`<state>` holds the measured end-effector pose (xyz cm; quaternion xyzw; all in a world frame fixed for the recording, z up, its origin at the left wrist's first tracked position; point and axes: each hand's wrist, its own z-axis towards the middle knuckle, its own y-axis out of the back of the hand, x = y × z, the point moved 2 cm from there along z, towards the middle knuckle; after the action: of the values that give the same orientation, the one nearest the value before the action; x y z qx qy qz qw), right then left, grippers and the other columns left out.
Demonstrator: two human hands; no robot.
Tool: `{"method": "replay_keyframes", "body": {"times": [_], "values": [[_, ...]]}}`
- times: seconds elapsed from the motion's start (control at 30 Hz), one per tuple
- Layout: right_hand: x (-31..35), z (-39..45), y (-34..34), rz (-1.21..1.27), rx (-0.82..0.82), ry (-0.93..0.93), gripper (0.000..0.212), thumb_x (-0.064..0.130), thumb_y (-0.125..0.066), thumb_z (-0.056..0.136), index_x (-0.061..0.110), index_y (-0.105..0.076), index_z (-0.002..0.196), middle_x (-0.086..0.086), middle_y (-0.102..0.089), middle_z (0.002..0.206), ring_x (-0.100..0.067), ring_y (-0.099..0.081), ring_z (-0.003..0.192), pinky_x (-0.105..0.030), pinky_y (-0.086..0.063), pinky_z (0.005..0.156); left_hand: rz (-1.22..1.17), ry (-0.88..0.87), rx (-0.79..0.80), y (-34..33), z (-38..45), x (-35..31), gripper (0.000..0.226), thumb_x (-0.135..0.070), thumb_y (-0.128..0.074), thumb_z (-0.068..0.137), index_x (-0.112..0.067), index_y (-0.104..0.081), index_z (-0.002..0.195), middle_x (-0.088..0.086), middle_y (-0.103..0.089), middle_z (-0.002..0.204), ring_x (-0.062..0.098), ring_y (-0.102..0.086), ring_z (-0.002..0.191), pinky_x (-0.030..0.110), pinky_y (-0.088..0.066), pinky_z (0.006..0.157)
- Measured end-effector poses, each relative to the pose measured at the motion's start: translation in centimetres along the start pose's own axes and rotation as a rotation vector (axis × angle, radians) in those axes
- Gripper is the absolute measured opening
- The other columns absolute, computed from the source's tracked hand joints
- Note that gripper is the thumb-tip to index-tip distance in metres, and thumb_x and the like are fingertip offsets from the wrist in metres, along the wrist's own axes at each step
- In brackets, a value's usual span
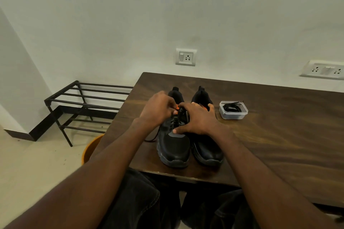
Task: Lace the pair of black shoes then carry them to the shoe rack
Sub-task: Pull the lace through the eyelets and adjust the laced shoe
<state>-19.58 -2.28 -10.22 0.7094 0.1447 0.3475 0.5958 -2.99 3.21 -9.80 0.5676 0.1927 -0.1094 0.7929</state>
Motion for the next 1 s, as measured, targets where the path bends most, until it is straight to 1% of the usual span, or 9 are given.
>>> {"method": "replay_keyframes", "body": {"times": [0.1, 0.2, 0.3, 0.37, 0.6, 0.67, 0.83, 0.87, 1.0], "values": [[0.0, -0.1, 0.1, 0.010, 0.004, -0.012, 0.102, 0.072, -0.079, 0.072, 0.038, -0.032, 0.157, 0.005, -0.041, 0.162, -0.021, -0.030, 0.154, -0.069, 0.004, 0.122, -0.003, -0.029, -0.115, 0.4, 0.2, -0.6, 0.013, -0.010, -0.070, 0.092, -0.020, -0.077, 0.087, -0.006, -0.060, 0.086, 0.011, -0.057, 0.081, 0.032, -0.054, 0.077], [-0.1, -0.2, 0.1, 0.026, 0.011, -0.027, 0.103, 0.072, -0.079, 0.073, 0.038, -0.031, 0.158, 0.003, -0.040, 0.163, -0.023, -0.028, 0.155, -0.068, 0.005, 0.123, -0.266, 0.117, -0.262, 1.2, 0.8, -0.1, 0.018, -0.006, -0.061, 0.097, -0.020, -0.066, 0.087, -0.002, -0.069, 0.091, 0.010, -0.064, 0.083, 0.031, -0.056, 0.078], [-0.2, -0.1, 0.0, 0.031, 0.008, -0.019, 0.102, 0.073, -0.078, 0.072, 0.038, -0.032, 0.157, 0.004, -0.041, 0.162, -0.022, -0.029, 0.154, -0.068, 0.003, 0.123, -0.256, 0.057, -0.135, 0.9, 0.8, 0.1, 0.006, -0.017, -0.071, 0.094, -0.020, -0.069, 0.100, -0.002, -0.064, 0.103, 0.011, -0.061, 0.094, 0.027, -0.049, 0.082], [-0.2, 0.0, -0.1, 0.023, 0.004, -0.008, 0.102, 0.074, -0.078, 0.071, 0.039, -0.034, 0.155, 0.006, -0.044, 0.159, -0.022, -0.032, 0.153, -0.070, 0.001, 0.123, -0.081, -0.027, -0.012, -0.1, 0.3, 0.1, 0.019, -0.023, -0.076, 0.091, -0.023, -0.072, 0.109, -0.003, -0.057, 0.105, 0.013, -0.055, 0.098, 0.028, -0.047, 0.084], [-0.1, 0.1, -0.2, 0.022, 0.015, -0.023, 0.103, 0.073, -0.078, 0.072, 0.038, -0.031, 0.157, 0.005, -0.043, 0.161, -0.023, -0.032, 0.153, -0.070, 0.001, 0.123, 0.088, -0.027, -0.013, -0.6, 0.9, -0.3, 0.008, -0.014, -0.070, 0.090, -0.021, -0.072, 0.089, -0.001, -0.056, 0.099, 0.020, -0.055, 0.098, 0.041, -0.052, 0.088], [-0.2, 0.1, -0.2, 0.023, 0.013, -0.027, 0.104, 0.073, -0.078, 0.071, 0.037, -0.031, 0.157, 0.004, -0.044, 0.160, -0.023, -0.033, 0.153, -0.070, 0.001, 0.123, -0.123, 0.075, -0.045, -0.6, 1.2, -0.4, 0.011, -0.009, -0.065, 0.095, -0.016, -0.072, 0.090, -0.001, -0.065, 0.096, 0.020, -0.064, 0.095, 0.041, -0.055, 0.086], [-0.4, 0.2, -0.3, 0.042, 0.017, -0.030, 0.105, 0.073, -0.079, 0.071, 0.038, -0.031, 0.157, 0.003, -0.044, 0.160, -0.025, -0.034, 0.153, -0.070, 0.003, 0.122, -1.244, 0.376, -0.216, 2.0, 1.0, -0.3, 0.020, -0.019, -0.040, 0.112, -0.010, -0.057, 0.108, 0.004, -0.073, 0.086, 0.021, -0.071, 0.079, 0.027, -0.047, 0.058], [-0.3, 0.2, -0.3, 0.041, 0.017, -0.032, 0.106, 0.074, -0.079, 0.070, 0.039, -0.031, 0.157, 0.002, -0.044, 0.161, -0.025, -0.034, 0.153, -0.069, 0.004, 0.123, -1.199, 0.370, -0.236, 2.3, 0.8, -0.3, 0.018, -0.019, -0.041, 0.112, -0.012, -0.056, 0.107, 0.001, -0.068, 0.081, 0.017, -0.066, 0.072, 0.024, -0.043, 0.055], [-0.2, 0.3, -0.3, 0.038, 0.024, -0.034, 0.105, 0.074, -0.079, 0.070, 0.039, -0.031, 0.156, 0.002, -0.046, 0.159, -0.025, -0.033, 0.153, -0.068, 0.004, 0.122, -0.318, 0.076, -0.072, 0.8, 0.2, 0.1, 0.007, -0.020, -0.069, 0.097, -0.018, -0.067, 0.103, -0.003, -0.062, 0.097, 0.006, -0.056, 0.079, 0.015, -0.041, 0.065]]}}
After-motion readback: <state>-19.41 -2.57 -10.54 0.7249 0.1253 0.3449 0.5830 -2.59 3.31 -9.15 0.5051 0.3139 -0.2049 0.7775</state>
